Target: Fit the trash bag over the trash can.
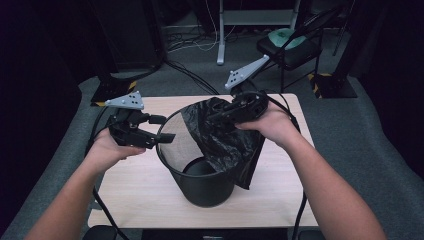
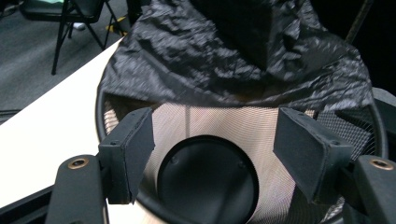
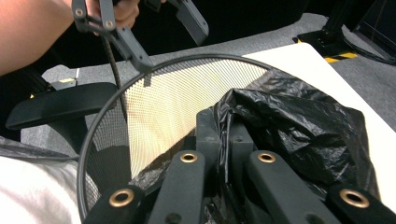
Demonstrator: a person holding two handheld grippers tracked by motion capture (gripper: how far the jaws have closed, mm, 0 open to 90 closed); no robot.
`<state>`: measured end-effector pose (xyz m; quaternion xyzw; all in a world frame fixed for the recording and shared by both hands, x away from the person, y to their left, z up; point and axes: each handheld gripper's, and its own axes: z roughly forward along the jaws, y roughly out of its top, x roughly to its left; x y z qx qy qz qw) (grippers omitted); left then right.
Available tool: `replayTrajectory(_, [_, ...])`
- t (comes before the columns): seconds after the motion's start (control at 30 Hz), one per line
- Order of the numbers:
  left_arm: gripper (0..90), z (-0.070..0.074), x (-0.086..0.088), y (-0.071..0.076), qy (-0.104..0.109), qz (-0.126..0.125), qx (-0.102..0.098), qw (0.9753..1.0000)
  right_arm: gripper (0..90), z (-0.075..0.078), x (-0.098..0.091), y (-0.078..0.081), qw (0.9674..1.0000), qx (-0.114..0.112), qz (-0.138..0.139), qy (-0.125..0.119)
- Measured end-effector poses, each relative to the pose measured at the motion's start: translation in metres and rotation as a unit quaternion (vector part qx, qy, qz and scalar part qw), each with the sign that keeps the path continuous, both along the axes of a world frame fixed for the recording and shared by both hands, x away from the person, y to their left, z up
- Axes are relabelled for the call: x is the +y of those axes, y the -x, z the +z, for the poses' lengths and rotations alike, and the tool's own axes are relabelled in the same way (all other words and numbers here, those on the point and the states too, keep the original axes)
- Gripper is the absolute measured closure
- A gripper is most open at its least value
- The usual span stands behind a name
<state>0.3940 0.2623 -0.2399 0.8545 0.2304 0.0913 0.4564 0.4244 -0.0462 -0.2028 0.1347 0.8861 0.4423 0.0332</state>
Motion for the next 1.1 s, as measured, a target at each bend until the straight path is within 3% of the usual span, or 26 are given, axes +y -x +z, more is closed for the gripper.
replayTrajectory(0.5, [31.1,-0.003,-0.021,0.001,0.005,-0.027,-0.004,0.9996,86.5,0.0,0.043,-0.002,0.9995,-0.004,0.032,-0.004])
replayTrajectory(0.67, [32.6,-0.004,-0.023,0.0,0.01,-0.032,-0.003,0.9994,86.5,0.002,0.048,-0.003,0.9994,-0.003,0.033,-0.005])
replayTrajectory(0.87, [34.5,-0.004,-0.029,-0.002,0.0,-0.052,0.011,0.9986,86.6,0.01,0.055,0.001,0.9989,-0.01,0.046,-0.004])
replayTrajectory(1.1, [33.5,0.005,-0.034,-0.001,0.002,-0.071,0.012,0.9974,86.6,0.02,0.058,0.006,0.9983,-0.01,0.056,-0.014])
